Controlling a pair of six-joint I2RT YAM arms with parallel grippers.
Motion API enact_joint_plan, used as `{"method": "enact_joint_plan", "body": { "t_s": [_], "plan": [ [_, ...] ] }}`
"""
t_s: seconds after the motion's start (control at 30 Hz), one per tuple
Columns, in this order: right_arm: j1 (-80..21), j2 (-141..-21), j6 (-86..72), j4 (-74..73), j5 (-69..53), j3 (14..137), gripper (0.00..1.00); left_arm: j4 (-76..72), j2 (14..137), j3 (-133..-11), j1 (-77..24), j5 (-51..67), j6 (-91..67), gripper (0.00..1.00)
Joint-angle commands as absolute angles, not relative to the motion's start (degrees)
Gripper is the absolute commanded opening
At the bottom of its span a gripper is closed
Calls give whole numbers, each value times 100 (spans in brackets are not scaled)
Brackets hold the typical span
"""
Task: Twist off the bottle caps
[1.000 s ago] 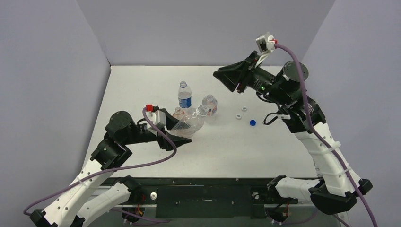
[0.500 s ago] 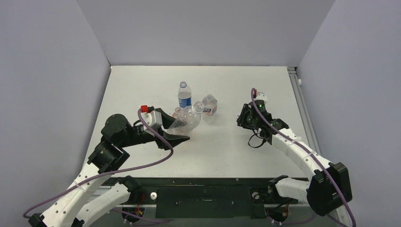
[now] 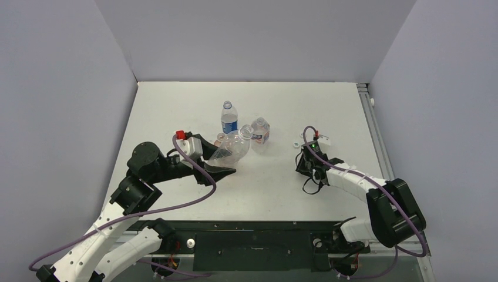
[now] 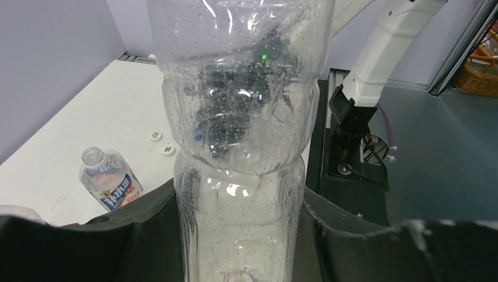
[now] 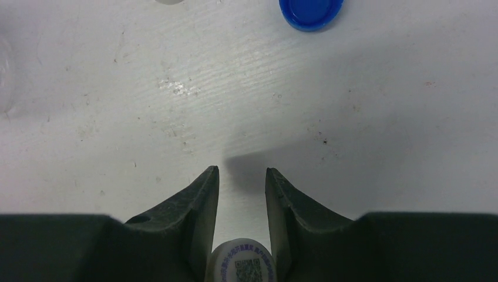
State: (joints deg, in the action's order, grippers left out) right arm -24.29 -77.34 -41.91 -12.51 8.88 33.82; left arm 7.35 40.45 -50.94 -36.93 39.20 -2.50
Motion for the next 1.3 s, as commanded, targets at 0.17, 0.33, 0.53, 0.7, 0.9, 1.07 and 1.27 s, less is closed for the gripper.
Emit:
{"method": "enact_joint_plan", "body": {
  "t_s": [0.17, 0.33, 0.53, 0.7, 0.9, 1.07, 1.27],
  "plan": [
    [-2397, -7932, -4447, -824, 1233, 3340, 67, 391, 4051, -5054, -3647, 3784, -315, 0],
    [-2399, -7401, -4310, -1131, 1233, 3544, 71, 370, 4065, -5049, -3642, 3787, -324, 0],
    [-2399, -6329, -3965, -1926, 932, 4491, 69, 328, 4089, -5015, -3634, 3754, -337, 0],
    [-2404, -5701, -3490, -2141, -250, 5980, 71, 232, 4141, -4976, -3622, 3759, -420, 0],
    [-2970, -5541, -3383, -1366, -2046, 7363, 80, 90, 4231, -4937, -3612, 3762, -622, 0],
    [-3926, -5800, -3208, -814, -2221, 8134, 81, 86, 4319, -4959, -3612, 3811, -659, 0],
    [-4603, -6270, -3062, -703, -2145, 8522, 82, 80, 4330, -4983, -3612, 3806, -653, 0]
  ]
}}
